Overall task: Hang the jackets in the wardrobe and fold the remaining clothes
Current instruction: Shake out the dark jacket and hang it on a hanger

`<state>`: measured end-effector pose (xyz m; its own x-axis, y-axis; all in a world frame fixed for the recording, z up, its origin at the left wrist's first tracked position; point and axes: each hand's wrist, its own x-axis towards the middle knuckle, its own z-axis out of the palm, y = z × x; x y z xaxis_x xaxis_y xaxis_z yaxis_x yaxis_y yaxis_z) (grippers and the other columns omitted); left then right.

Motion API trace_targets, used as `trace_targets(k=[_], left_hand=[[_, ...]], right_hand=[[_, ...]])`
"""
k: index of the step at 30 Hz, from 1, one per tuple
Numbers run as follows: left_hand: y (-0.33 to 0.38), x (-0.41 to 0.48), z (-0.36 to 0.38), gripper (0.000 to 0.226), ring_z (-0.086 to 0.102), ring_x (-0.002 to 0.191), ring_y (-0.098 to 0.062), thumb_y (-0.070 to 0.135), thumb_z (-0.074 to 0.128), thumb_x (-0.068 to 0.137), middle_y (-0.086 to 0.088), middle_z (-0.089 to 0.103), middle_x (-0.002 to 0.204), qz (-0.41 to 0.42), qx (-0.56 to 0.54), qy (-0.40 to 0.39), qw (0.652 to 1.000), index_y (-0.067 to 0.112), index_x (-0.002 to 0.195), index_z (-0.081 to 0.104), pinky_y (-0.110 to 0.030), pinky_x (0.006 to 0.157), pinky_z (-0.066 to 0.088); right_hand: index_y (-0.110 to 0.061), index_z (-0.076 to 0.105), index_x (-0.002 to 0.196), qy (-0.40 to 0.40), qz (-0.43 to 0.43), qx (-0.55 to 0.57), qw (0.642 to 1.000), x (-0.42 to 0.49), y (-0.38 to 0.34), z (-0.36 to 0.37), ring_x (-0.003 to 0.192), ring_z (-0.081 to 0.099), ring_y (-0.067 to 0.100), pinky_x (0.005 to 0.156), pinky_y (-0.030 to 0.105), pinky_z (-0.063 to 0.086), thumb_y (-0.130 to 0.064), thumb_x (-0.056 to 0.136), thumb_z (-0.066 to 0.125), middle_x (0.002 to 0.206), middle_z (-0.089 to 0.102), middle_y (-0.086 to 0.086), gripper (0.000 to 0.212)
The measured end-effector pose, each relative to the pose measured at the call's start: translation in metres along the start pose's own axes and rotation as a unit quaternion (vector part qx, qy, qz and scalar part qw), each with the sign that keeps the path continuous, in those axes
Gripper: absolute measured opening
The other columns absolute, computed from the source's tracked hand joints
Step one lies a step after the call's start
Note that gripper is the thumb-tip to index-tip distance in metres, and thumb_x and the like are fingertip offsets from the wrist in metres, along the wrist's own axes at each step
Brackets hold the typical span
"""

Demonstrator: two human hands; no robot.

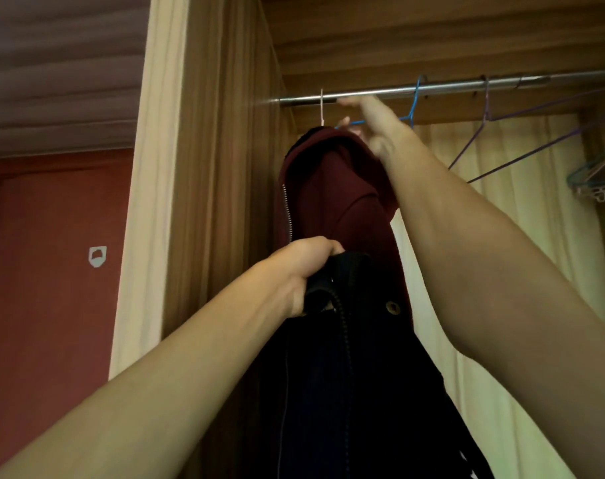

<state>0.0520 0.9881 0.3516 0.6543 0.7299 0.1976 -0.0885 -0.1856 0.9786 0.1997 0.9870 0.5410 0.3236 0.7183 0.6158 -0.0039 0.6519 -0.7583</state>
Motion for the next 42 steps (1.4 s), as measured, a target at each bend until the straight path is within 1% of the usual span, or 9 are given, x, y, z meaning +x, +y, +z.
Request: trace_targets(k=[4, 13, 18, 21, 24, 29, 32, 38, 42], left_hand=[[0.001, 0.010, -0.001, 0.021, 0.051, 0.050, -0.020, 0.010, 0.053, 0.086, -0.005, 0.052, 0.057, -0.004, 0.003, -0.008, 1.000, 0.012, 0.066, 0.054, -0.025, 0.052, 0.048], [0.000, 0.001, 0.008, 0.021, 0.052, 0.052, -0.020, 0.011, 0.053, 0.088, -0.006, 0.053, 0.062, 0.006, 0.039, -0.027, 0.999, 0.011, 0.067, 0.056, -0.024, 0.050, 0.047], [-0.003, -0.008, 0.010, 0.020, 0.054, 0.053, -0.020, 0.012, 0.056, 0.087, -0.006, 0.056, 0.061, 0.013, 0.029, -0.029, 0.999, 0.010, 0.068, 0.060, -0.025, 0.052, 0.048], [-0.008, -0.020, 0.009, 0.015, 0.058, 0.058, -0.020, 0.013, 0.059, 0.087, -0.006, 0.060, 0.067, 0.005, 0.028, -0.044, 0.999, 0.011, 0.073, 0.064, -0.027, 0.055, 0.051], [-0.014, -0.031, 0.013, 0.020, 0.059, 0.056, -0.019, 0.014, 0.060, 0.087, -0.005, 0.061, 0.065, -0.004, 0.004, -0.086, 0.996, 0.012, 0.068, 0.063, -0.024, 0.051, 0.053], [-0.042, -0.056, 0.039, 0.013, 0.062, 0.064, -0.023, 0.018, 0.062, 0.087, -0.010, 0.066, 0.077, 0.009, -0.010, -0.164, 0.986, 0.009, 0.080, 0.066, -0.033, 0.074, 0.054], [-0.068, -0.075, 0.052, 0.013, 0.067, 0.067, -0.024, 0.023, 0.068, 0.082, -0.010, 0.071, 0.078, -0.003, -0.022, -0.197, 0.980, 0.010, 0.084, 0.069, -0.036, 0.079, 0.056], [-0.141, -0.124, 0.082, 0.035, 0.073, 0.091, -0.029, 0.027, 0.083, 0.078, -0.015, 0.076, 0.100, -0.093, -0.038, -0.258, 0.961, 0.005, 0.104, 0.073, -0.046, 0.091, 0.058], [-0.171, -0.149, 0.091, 0.012, 0.068, 0.076, -0.028, 0.017, 0.077, 0.082, -0.015, 0.072, 0.093, -0.144, -0.017, -0.253, 0.956, 0.008, 0.087, 0.072, -0.040, 0.075, 0.059]], right_hand=[[-0.001, 0.050, 0.093, 0.016, -0.066, 0.158, 0.985, 0.016, -0.009, -0.004, 0.029, 0.029, 0.003, 0.029, 0.013, 0.015, -0.007, 0.100, 0.037, 0.070, 0.055, 0.006, 0.016], [-0.015, 0.053, 0.081, 0.261, -0.112, -0.173, 0.943, -0.029, -0.047, -0.077, 0.038, 0.040, 0.005, 0.042, 0.015, 0.031, -0.004, 0.095, 0.028, 0.064, 0.050, -0.004, 0.030], [-0.013, 0.058, 0.095, 0.194, -0.123, -0.190, 0.955, -0.107, -0.033, -0.106, 0.037, 0.035, 0.006, 0.045, 0.020, 0.033, -0.007, 0.100, 0.031, 0.045, 0.042, -0.011, 0.028], [-0.010, 0.057, 0.106, 0.094, -0.107, -0.102, 0.984, -0.179, -0.017, -0.112, 0.053, 0.050, 0.008, 0.057, 0.022, 0.050, -0.004, 0.100, 0.037, 0.064, 0.053, -0.005, 0.021], [-0.002, 0.057, 0.100, 0.120, -0.032, -0.067, 0.990, -0.230, 0.000, -0.121, 0.079, 0.065, 0.018, 0.084, 0.034, 0.059, 0.004, 0.090, 0.053, 0.097, 0.061, 0.014, 0.013], [-0.010, 0.061, 0.109, 0.305, 0.051, -0.225, 0.924, -0.278, 0.029, -0.126, 0.041, 0.035, 0.007, 0.038, 0.016, 0.032, -0.019, 0.092, 0.064, 0.091, 0.056, 0.010, 0.019], [-0.007, 0.061, 0.114, 0.366, 0.064, -0.309, 0.875, -0.330, 0.055, -0.127, 0.044, 0.029, 0.008, 0.034, 0.018, 0.024, -0.036, 0.099, 0.054, 0.076, 0.052, 0.003, 0.034], [-0.013, 0.073, 0.105, 0.397, 0.057, -0.272, 0.875, -0.478, 0.076, -0.114, 0.038, 0.023, 0.003, 0.032, 0.015, 0.017, -0.052, 0.099, 0.047, 0.058, 0.038, -0.005, 0.047], [-0.016, 0.074, 0.103, 0.418, 0.089, -0.250, 0.869, -0.580, 0.063, -0.108, 0.040, 0.017, 0.004, 0.034, 0.016, 0.012, -0.057, 0.097, 0.046, 0.055, 0.028, -0.007, 0.050]])
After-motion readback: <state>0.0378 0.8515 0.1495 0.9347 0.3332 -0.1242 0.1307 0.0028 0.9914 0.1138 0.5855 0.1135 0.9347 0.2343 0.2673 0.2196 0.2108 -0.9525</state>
